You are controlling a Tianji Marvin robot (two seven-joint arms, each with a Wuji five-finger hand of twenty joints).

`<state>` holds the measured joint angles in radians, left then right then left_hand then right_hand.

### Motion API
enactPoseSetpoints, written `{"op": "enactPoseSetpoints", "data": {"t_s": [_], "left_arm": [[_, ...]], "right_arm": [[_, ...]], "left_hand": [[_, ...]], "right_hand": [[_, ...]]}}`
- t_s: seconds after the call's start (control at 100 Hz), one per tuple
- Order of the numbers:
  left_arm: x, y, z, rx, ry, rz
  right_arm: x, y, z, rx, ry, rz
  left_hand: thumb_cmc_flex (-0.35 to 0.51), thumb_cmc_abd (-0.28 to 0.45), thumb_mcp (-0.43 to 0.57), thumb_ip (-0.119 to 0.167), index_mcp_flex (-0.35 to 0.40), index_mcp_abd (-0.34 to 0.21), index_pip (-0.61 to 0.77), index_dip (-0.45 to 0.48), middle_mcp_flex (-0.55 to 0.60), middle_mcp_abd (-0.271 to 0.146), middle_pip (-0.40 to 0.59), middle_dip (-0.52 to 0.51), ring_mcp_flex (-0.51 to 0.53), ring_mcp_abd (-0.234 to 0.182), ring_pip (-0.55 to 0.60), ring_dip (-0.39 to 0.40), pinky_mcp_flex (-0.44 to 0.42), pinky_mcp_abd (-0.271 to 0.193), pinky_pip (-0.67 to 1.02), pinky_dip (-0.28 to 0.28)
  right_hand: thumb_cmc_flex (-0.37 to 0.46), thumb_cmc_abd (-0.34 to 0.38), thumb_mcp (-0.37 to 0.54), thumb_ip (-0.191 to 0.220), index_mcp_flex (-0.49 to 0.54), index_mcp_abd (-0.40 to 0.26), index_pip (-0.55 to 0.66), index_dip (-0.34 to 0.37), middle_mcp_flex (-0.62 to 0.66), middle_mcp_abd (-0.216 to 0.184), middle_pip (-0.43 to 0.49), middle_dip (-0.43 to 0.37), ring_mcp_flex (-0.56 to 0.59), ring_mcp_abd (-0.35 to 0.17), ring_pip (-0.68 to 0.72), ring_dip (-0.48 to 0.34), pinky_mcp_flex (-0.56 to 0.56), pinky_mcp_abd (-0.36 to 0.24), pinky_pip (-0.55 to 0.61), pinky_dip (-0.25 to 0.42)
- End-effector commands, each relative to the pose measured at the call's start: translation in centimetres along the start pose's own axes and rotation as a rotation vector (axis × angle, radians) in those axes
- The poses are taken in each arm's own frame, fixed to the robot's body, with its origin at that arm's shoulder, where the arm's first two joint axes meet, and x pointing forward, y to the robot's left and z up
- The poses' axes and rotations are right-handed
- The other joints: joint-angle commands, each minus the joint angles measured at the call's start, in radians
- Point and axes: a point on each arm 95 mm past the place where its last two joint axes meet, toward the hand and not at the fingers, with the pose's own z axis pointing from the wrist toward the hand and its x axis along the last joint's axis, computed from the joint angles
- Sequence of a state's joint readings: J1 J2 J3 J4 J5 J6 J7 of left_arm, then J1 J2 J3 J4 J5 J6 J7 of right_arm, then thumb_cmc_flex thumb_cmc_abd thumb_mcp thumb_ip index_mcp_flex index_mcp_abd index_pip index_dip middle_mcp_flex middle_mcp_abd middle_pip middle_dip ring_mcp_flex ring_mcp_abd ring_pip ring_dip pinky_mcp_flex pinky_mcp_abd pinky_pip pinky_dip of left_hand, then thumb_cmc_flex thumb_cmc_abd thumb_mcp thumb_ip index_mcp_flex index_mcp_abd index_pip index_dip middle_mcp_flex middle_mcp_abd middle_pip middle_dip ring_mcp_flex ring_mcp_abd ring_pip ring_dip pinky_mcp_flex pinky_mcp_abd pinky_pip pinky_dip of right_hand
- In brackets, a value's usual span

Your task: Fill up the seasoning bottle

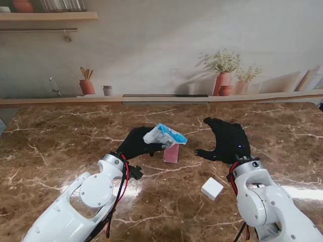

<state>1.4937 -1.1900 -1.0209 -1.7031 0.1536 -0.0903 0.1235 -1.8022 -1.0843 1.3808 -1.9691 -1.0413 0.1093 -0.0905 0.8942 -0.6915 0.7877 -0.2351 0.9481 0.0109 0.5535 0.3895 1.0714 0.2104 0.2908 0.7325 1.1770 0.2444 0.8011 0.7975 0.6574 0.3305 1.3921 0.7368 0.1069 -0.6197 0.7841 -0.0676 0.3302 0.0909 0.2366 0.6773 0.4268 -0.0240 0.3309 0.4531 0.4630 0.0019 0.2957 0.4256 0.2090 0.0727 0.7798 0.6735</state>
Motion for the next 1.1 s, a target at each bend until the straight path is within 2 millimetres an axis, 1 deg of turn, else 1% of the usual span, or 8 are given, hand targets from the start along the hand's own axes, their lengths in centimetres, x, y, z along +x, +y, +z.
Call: {"op": "enactPoseSetpoints", "data": {"t_s": [0.0, 0.21, 0.47, 0.51, 0.6, 0.77, 0.89, 1.09], "left_arm": [[0.2, 0.0, 0.2, -0.001, 0.005, -0.005], [0.2, 0.2, 0.2, -0.031, 0.012, -0.026], [-0.2, 0.2, 0.2, -0.063, 0.009, -0.044], [-0.3, 0.1, 0.1, -0.067, 0.008, -0.048], [-0.6, -0.1, 0.1, -0.081, 0.007, -0.045], [-1.0, -0.6, -0.2, -0.131, -0.01, -0.033], [-1.3, -0.7, -0.1, -0.114, -0.013, -0.016], [-1.6, -1.4, -0.2, -0.091, -0.036, -0.021]], "right_arm": [[1.0, 0.1, -0.4, -0.017, 0.024, 0.025], [3.2, 0.7, -0.2, -0.095, 0.115, 0.089], [5.5, 1.1, 1.0, -0.129, 0.208, 0.213], [5.8, 1.1, 1.2, -0.145, 0.212, 0.229], [6.2, 1.2, 1.7, -0.163, 0.215, 0.28], [6.6, 1.6, 1.9, -0.15, 0.193, 0.414], [6.6, 1.9, 1.7, -0.077, 0.19, 0.497], [6.0, 2.0, 1.8, -0.029, 0.167, 0.544]], "left_hand": [[0.191, 0.18, 0.085, 0.038, 0.137, -0.068, 0.286, 0.082, 0.055, -0.092, 0.104, 0.038, -0.026, -0.033, -0.032, 0.014, -0.023, -0.028, -0.023, 0.021], [0.193, 0.196, 0.068, 0.038, 0.117, -0.059, 0.28, 0.082, 0.045, -0.083, 0.098, 0.034, -0.036, -0.031, -0.035, 0.015, -0.039, -0.03, -0.027, 0.024], [0.196, 0.229, 0.025, 0.039, 0.057, -0.052, 0.249, 0.046, 0.029, -0.061, 0.094, 0.022, -0.048, -0.023, -0.036, 0.02, -0.061, -0.025, -0.033, 0.032], [0.197, 0.237, 0.013, 0.041, 0.047, -0.052, 0.249, 0.037, 0.025, -0.059, 0.096, 0.02, -0.051, -0.02, -0.037, 0.022, -0.067, -0.024, -0.036, 0.035], [0.192, 0.264, -0.019, 0.04, 0.016, -0.063, 0.249, 0.028, 0.016, -0.07, 0.107, 0.022, -0.071, -0.011, -0.035, 0.029, -0.112, -0.014, -0.04, 0.05], [0.233, 0.33, -0.125, 0.053, -0.036, -0.083, 0.279, 0.07, -0.021, -0.115, 0.151, 0.086, -0.205, 0.015, -0.059, 0.09, -0.333, 0.061, -0.162, 0.136], [0.243, 0.299, -0.014, 0.044, 0.018, -0.114, 0.419, 0.264, -0.002, -0.13, 0.256, 0.116, -0.138, 0.011, 0.032, 0.119, -0.192, 0.057, -0.096, 0.133], [0.21, 0.237, 0.164, 0.039, 0.124, -0.111, 0.478, 0.311, 0.07, -0.108, 0.332, 0.102, -0.024, 0.003, 0.075, 0.118, -0.06, 0.068, -0.069, 0.067]], "right_hand": [[-0.01, -0.018, -0.009, 0.004, -0.026, 0.033, -0.028, -0.012, -0.017, 0.016, -0.024, -0.017, 0.034, 0.025, -0.019, -0.011, 0.012, 0.01, -0.013, 0.028], [0.015, -0.019, -0.015, 0.0, 0.033, 0.014, 0.005, -0.008, 0.069, 0.007, -0.002, -0.005, 0.15, 0.028, 0.003, 0.008, 0.094, 0.034, 0.036, 0.062], [0.311, -0.043, -0.128, 0.029, 0.284, -0.158, 0.18, 0.049, 0.444, -0.091, 0.11, 0.086, 0.469, -0.033, 0.124, 0.112, 0.307, 0.029, 0.243, 0.096], [0.363, -0.033, -0.017, 0.033, 0.357, -0.212, 0.233, 0.07, 0.527, -0.113, 0.13, 0.102, 0.529, -0.044, 0.16, 0.134, 0.35, 0.025, 0.298, 0.09], [0.425, -0.136, 0.416, -0.189, 0.419, -0.354, 0.574, -0.084, 0.721, -0.143, 0.123, 0.287, 0.651, -0.056, 0.273, 0.195, 0.435, 0.022, 0.434, 0.062], [0.585, -0.07, 0.43, -0.185, 0.612, -0.456, 0.671, 0.094, 0.83, -0.141, 0.321, 0.442, 0.721, -0.037, 0.569, 0.348, 0.507, 0.059, 0.606, 0.069], [0.59, -0.087, 0.449, -0.169, 0.631, -0.425, 0.653, 0.12, 0.845, -0.111, 0.322, 0.453, 0.74, -0.008, 0.619, 0.362, 0.561, 0.065, 0.662, 0.075], [0.6, -0.116, 0.448, -0.173, 0.641, -0.4, 0.678, 0.038, 0.87, -0.085, 0.292, 0.419, 0.778, 0.021, 0.595, 0.335, 0.627, 0.074, 0.666, 0.045]]}}
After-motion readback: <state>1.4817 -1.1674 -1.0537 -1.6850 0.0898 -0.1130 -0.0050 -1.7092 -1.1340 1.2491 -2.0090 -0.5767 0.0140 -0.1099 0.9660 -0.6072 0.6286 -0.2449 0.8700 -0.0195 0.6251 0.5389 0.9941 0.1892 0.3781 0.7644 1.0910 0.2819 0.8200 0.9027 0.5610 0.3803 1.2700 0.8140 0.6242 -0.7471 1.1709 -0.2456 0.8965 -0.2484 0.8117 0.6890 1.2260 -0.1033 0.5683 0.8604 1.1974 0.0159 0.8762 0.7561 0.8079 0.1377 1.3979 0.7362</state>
